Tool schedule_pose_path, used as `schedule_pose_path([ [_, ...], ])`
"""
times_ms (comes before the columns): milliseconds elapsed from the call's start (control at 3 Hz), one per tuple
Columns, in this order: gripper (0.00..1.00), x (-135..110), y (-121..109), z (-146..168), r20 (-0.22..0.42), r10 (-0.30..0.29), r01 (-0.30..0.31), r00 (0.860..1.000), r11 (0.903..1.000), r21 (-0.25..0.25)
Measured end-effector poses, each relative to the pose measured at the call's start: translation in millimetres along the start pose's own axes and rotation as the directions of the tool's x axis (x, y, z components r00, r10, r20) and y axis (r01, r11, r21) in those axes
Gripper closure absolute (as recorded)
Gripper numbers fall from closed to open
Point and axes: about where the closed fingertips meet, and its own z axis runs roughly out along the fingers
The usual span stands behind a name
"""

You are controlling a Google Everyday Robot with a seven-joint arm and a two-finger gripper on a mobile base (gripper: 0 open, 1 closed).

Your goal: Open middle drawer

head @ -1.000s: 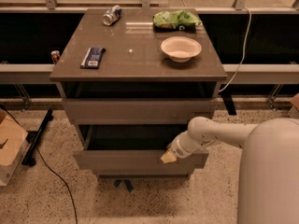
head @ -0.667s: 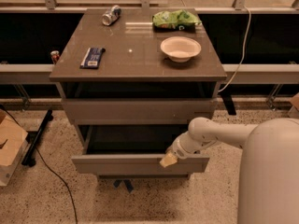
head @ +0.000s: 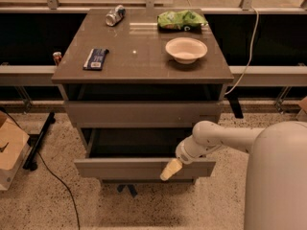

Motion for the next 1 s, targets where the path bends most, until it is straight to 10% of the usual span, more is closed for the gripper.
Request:
schedule_pose_path([
  [1000,0.0,40,19,15,-0.091,0.047,-0.052,0.995,0.9969,-0.059],
])
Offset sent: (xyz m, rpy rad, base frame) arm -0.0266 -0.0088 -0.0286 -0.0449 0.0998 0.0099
